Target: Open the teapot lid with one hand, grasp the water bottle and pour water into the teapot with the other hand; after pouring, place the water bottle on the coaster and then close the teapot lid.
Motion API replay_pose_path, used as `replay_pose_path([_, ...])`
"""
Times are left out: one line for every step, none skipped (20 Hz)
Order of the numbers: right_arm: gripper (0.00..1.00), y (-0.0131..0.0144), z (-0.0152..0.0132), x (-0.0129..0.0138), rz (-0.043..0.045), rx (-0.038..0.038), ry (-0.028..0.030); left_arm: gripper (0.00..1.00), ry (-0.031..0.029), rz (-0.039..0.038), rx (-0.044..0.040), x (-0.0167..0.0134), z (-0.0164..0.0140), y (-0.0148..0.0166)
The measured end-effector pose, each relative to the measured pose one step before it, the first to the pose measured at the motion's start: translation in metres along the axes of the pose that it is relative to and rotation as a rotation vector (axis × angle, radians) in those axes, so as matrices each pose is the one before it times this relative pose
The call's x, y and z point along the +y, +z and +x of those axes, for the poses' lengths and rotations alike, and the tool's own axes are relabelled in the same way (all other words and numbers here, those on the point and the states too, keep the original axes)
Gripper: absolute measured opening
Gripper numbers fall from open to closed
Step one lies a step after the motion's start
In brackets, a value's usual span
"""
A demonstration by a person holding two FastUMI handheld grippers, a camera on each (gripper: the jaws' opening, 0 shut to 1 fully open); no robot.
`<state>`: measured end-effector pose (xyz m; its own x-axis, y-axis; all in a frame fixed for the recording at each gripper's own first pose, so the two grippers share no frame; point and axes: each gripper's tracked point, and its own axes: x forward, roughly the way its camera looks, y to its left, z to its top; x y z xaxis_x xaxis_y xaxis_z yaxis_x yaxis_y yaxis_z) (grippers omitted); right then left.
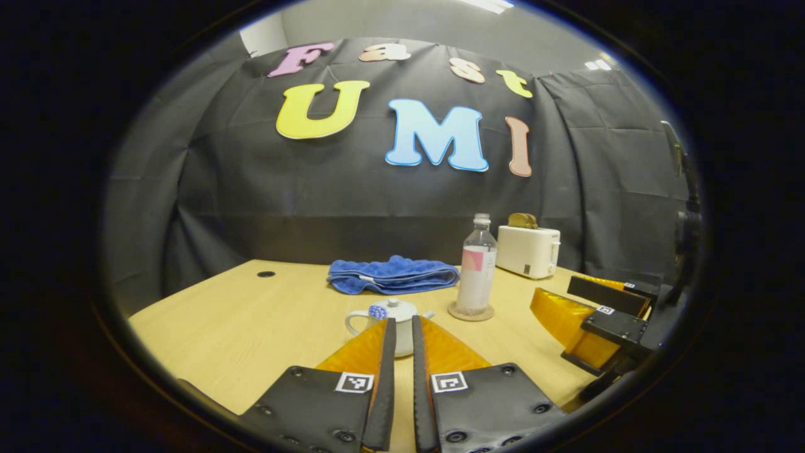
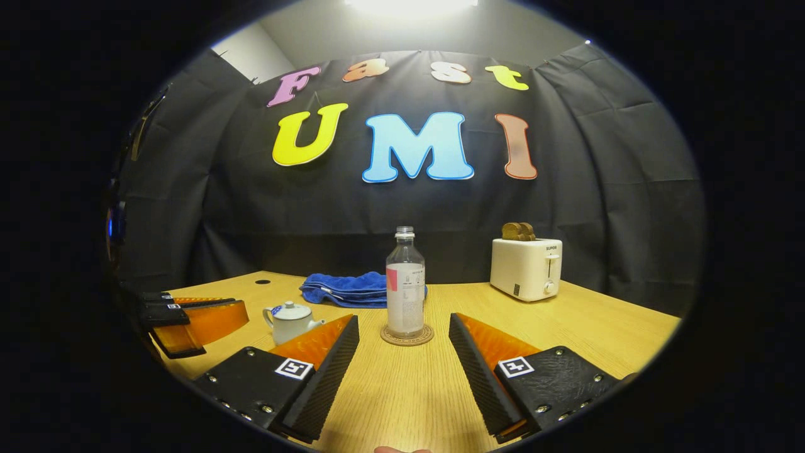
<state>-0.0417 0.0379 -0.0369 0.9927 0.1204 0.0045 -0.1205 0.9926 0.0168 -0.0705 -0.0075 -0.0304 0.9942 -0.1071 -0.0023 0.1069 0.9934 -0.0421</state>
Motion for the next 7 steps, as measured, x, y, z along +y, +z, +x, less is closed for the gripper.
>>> replay_pose_path([0.92, -0.00106, -0.00006, -0.00024, -0.00252, 0.00048, -0.00382, 0.19, 0.00448, -0.0011, 0.00236, -0.0006, -0.00049, -0.00348])
replay_pose_path([0.92, -0.00159, 0.00026, -0.00053, -0.00204, 0.00095, -0.00345, 0.19, 0.00362, 0.00089, 0.00531, -0.00083, 0.00027, -0.0025])
replay_pose_path([0.92, -0.00044, 0.00032, -0.00002, -0.00024, 0.0026, -0.00065, 0.19, 0.00249, -0.00103, 0.00164, -0.00049, -0.00004, -0.0017])
replay_pose_path([0.92, -0.00236, 0.00031, 0.00058, 0.00072, 0.00261, -0.00013, 0.19, 0.00588, 0.00249, -0.00349, 0.00007, -0.00046, 0.00108])
replay_pose_path([0.92, -0.00049, 0.0004, -0.001, 0.0037, 0.00557, -0.00032, 0.19, 0.00334, 0.00319, -0.00861, -0.00048, 0.00021, 0.00167])
replay_pose_path([0.92, -0.0007, 0.00051, -0.00017, 0.00472, 0.00056, -0.00067, 0.19, 0.0033, 0.00538, -0.00343, -0.00016, -0.00018, 0.00119])
replay_pose_path([0.92, -0.0006, 0.00173, -0.00103, 0.00205, 0.00333, -0.00418, 0.19, 0.00978, 0.00611, -0.00418, 0.0024, -0.00129, 0.00035])
